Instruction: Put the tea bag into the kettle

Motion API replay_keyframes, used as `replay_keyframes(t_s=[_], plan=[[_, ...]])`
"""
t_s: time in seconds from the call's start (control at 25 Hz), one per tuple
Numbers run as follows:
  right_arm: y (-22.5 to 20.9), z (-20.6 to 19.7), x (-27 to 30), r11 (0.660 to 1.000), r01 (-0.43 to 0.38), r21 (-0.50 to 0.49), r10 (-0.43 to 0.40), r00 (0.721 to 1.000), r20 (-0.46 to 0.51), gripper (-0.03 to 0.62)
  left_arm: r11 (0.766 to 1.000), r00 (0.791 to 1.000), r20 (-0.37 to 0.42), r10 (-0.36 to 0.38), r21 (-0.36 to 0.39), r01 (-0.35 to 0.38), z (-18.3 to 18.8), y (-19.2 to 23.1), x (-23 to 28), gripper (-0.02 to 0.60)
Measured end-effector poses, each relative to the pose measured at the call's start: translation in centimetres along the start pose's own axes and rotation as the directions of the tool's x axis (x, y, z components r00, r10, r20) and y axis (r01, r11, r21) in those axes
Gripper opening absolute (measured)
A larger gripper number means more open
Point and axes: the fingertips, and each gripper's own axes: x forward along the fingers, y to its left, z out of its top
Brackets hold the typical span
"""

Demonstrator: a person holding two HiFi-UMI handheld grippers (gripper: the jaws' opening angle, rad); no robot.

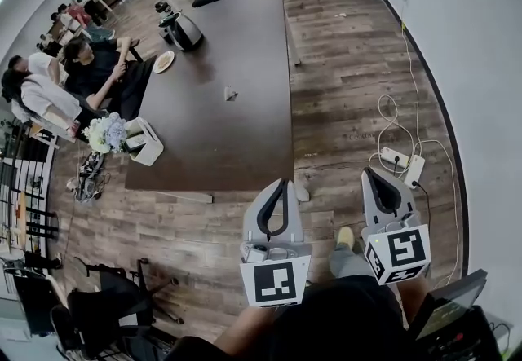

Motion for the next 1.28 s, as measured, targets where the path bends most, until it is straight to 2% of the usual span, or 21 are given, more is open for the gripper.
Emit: replay_keyframes(t_s=[0.24,0.48,0.84,1.28], plan=[[-4.8,1.0,2.5,1.000,-0.013,0.014,0.013,1.000,0.008,0.002,1.000,1.000,-0.005,0.015,0.021,-0.015,1.4,-2.0,4.8,0.003],[-7.7,1.8,3.9,1.000,-0.018,0.017,0.017,1.000,0.019,0.002,0.999,1.000,-0.005,0.027,0.024,-0.027,2.3,-3.0,7.1,0.003],[-8.9,2.2,5.5,1.000,-0.022,0.004,0.022,0.999,0.025,0.002,0.999,0.999,0.011,0.031,0.027,-0.032,2.7,-3.1,9.0,0.003],[-9.4,3.2,11.5,0.998,-0.048,-0.046,0.048,0.999,0.006,0.002,0.999,0.999,0.023,0.047,-0.022,-0.047,2.1,-0.3,14.4,0.003]])
